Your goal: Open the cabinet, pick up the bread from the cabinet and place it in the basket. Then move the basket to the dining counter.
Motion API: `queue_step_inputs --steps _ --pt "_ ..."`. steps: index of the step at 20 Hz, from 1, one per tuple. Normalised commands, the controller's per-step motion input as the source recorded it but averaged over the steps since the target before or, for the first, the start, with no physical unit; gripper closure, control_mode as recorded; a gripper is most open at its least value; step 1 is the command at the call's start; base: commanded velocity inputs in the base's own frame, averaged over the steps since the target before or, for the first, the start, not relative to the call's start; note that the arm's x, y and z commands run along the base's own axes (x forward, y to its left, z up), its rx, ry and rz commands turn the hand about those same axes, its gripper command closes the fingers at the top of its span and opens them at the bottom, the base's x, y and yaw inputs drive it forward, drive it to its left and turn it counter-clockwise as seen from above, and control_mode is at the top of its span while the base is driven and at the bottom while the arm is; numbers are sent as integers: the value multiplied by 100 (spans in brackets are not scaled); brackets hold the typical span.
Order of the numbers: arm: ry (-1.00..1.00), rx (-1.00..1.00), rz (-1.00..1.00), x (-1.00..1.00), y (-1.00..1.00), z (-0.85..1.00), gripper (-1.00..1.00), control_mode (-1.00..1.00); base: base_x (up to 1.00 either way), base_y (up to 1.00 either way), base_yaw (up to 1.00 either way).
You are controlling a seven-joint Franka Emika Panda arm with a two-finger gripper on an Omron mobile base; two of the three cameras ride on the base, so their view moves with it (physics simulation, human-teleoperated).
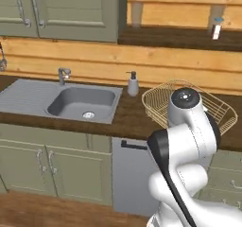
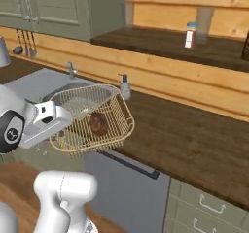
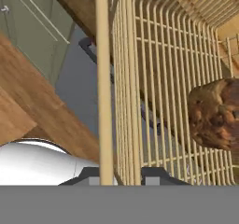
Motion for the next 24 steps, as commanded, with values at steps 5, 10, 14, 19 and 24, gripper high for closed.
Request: queue_step_inputs --steps 5,10,14,19,24 --pt "0 0 0 0 0 0 100 100 0 15 100" --pt "0 0 0 0 0 0 100 100 0 0 100" --pt "0 0 0 0 0 0 100 100 0 0 100" --pt "0 0 0 0 0 0 100 100 0 0 100" --pt "0 0 0 0 0 0 100 100 7 0 96"
